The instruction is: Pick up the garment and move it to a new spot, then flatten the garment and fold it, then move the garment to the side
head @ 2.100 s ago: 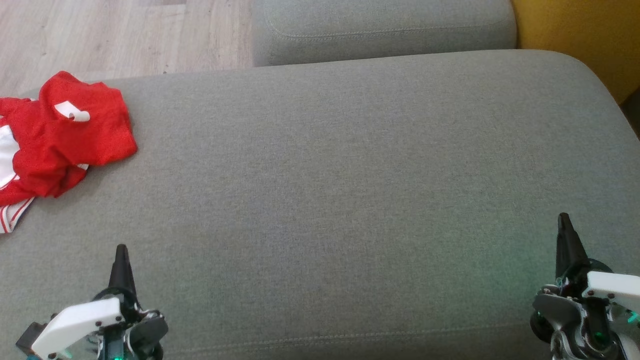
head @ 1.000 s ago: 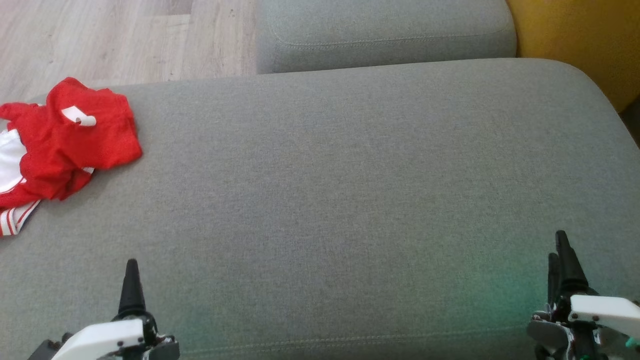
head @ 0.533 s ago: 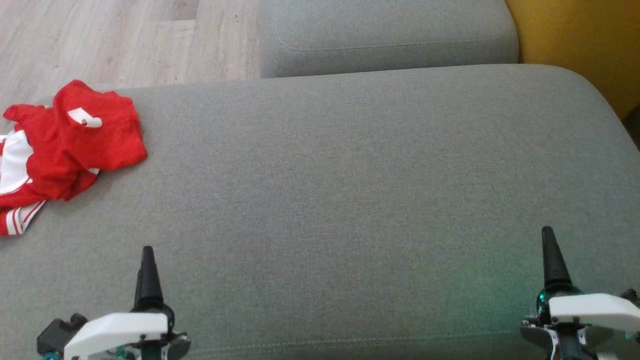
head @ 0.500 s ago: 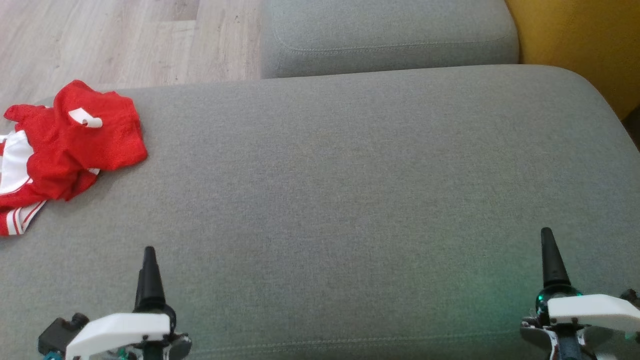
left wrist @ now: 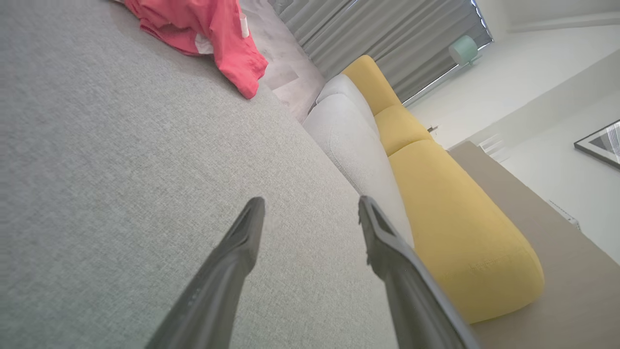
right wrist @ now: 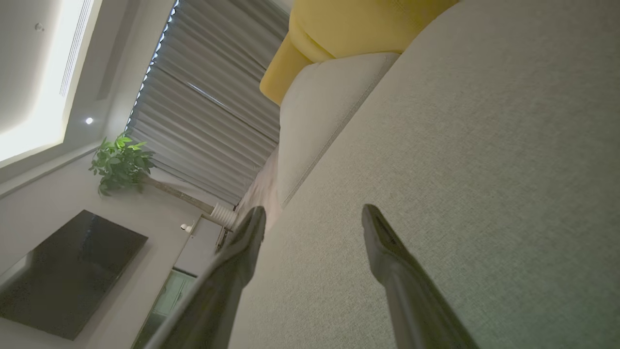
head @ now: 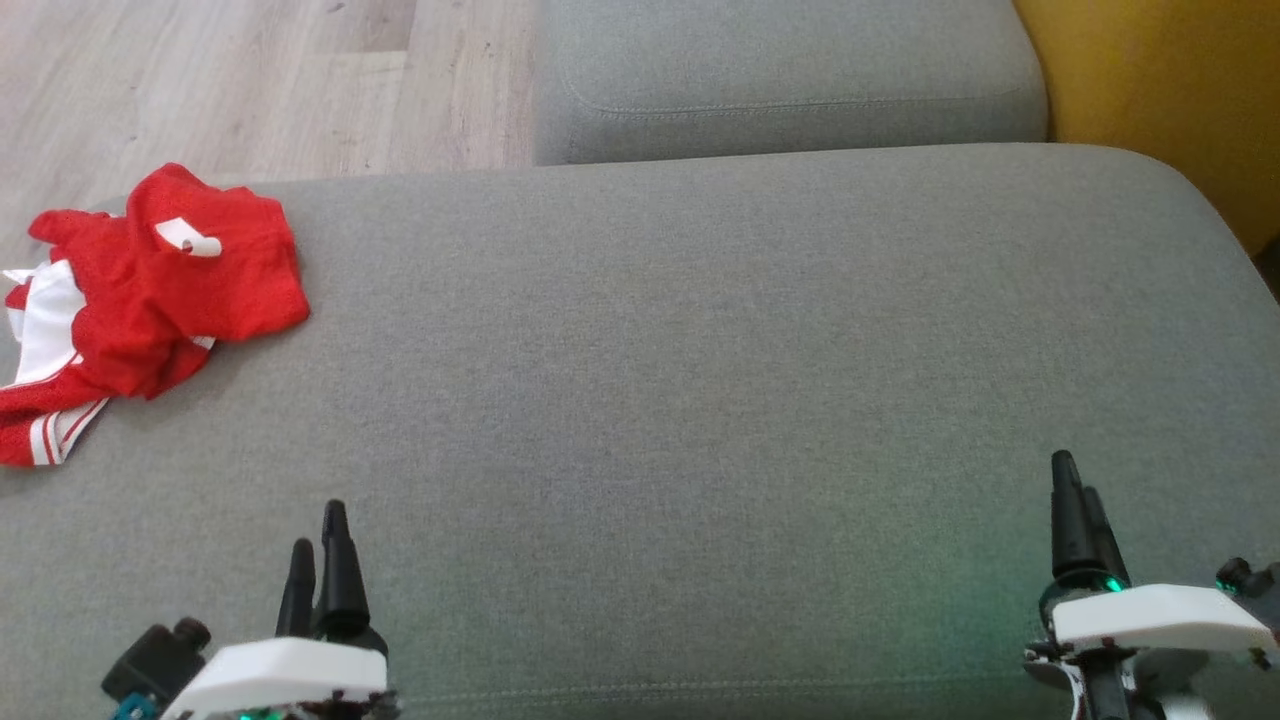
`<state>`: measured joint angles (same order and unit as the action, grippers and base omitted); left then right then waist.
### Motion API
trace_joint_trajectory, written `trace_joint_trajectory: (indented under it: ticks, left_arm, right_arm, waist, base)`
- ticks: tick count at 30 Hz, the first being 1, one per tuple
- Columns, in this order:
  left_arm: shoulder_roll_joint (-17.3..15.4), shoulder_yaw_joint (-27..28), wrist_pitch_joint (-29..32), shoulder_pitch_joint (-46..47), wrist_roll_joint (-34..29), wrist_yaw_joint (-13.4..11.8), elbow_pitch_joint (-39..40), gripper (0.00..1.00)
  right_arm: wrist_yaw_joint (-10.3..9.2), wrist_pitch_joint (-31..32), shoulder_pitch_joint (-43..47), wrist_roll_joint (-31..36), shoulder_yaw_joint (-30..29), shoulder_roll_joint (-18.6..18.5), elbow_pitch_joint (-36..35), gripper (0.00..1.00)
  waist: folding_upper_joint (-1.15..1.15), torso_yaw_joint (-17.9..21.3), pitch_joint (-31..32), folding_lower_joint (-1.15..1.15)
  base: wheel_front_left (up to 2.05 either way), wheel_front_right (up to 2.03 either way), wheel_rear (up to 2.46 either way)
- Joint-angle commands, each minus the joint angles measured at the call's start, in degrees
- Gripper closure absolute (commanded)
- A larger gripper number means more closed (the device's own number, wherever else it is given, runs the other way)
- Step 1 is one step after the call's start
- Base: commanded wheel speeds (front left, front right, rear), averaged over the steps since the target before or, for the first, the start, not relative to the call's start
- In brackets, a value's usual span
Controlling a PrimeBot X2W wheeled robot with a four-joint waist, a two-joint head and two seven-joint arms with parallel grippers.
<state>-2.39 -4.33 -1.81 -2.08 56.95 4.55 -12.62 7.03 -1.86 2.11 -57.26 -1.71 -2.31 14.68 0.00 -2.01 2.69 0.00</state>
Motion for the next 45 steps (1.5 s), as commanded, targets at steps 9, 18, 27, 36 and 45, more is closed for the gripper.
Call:
trace_joint_trajectory:
  ticks: [9, 18, 27, 36, 45]
  left_arm:
    - [-1.12, -1.64, -2.17, 0.99, -8.25, 0.28, 1.23, 0.0]
    - [-1.42, -3.11, -3.7, 0.87, -14.72, -0.02, 0.5, 0.0]
    - [-1.52, -4.62, -5.41, 0.55, -21.35, -0.56, -0.38, 0.0]
    - [-1.7, -5.97, -6.94, 0.4, -26.86, -0.66, -1.74, 0.0]
    - [-1.98, -7.38, -7.65, 1.0, -32.11, -0.86, -3.84, 0.0]
  right_arm:
    - [0.23, -2.2, -0.59, 7.81, 2.2, -0.35, -2.03, 0.0]
    - [0.26, -3.72, -0.51, 14.7, 3.35, -0.38, -1.7, 0.0]
    - [0.3, -5.41, -0.49, 22.81, 4.75, -0.41, -0.81, 0.0]
    - [0.33, -6.8, -0.59, 29.33, 5.93, -0.44, 0.26, 0.0]
    - [0.36, -8.04, -0.44, 35.89, 6.89, -0.47, 0.66, 0.0]
  waist:
    - [0.0, -0.29, 0.61, 0.0]
    - [0.0, -0.5, 1.04, 0.0]
    - [0.0, -0.97, 1.65, 0.0]
    - [0.0, -1.38, 2.07, 0.0]
    - [0.0, -1.63, 2.51, 0.0]
  base:
    - [0.0, 0.0, 0.0]
    - [0.0, 0.0, 0.0]
    - [0.0, 0.0, 0.0]
    - [0.0, 0.0, 0.0]
    - [0.0, 0.0, 0.0]
